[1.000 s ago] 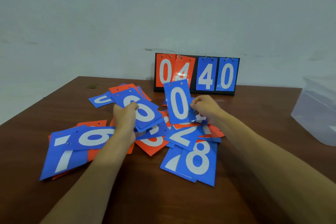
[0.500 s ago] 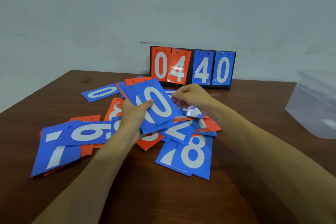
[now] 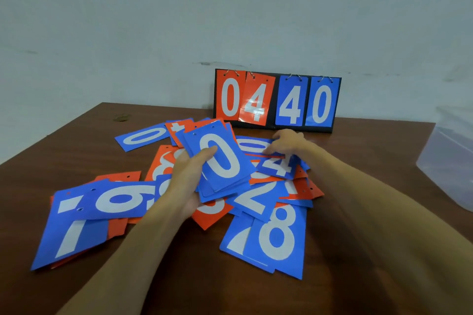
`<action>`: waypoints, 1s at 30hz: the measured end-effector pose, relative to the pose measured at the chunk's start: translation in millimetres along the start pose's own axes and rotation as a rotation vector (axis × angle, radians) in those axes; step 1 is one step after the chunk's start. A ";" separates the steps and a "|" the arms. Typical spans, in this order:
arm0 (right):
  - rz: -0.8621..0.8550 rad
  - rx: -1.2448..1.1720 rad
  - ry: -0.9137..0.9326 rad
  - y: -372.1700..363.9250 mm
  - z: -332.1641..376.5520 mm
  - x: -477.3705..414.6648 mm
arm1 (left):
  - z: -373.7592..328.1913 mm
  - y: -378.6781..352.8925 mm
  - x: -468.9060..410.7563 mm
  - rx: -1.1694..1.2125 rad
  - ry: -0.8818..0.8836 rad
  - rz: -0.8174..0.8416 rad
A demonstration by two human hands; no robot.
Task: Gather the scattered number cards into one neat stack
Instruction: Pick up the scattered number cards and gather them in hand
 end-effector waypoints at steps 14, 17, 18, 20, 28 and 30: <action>-0.152 -0.257 -0.063 14.3 -64.2 38.7 | -2.8 -8.2 15.5 -0.086 -0.054 -0.032; -0.292 -0.443 -0.080 22.9 -84.6 50.6 | -2.4 -9.6 16.8 -0.116 -0.075 -0.034; -0.337 -0.556 -0.079 25.2 -90.5 53.0 | -2.0 -9.4 17.2 -0.122 -0.076 -0.038; -0.357 -0.857 -0.067 28.6 -96.2 60.5 | -1.7 -8.9 17.6 -0.131 -0.073 -0.045; 0.068 -1.166 0.242 30.9 -45.6 90.6 | 1.0 -8.4 17.9 -0.196 -0.003 -0.016; 0.094 -0.832 0.356 29.1 -22.7 94.7 | 5.2 -9.2 19.0 -0.189 0.069 0.018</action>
Point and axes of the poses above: each hand's wrist, its own x-axis away from the middle knuckle, its own y-axis out of the back of the hand, z = x × y, the point moved 7 cm from there along -x, towards the middle knuckle, and after that the axes turned 4 degrees about -y, right-handed, at the moved point
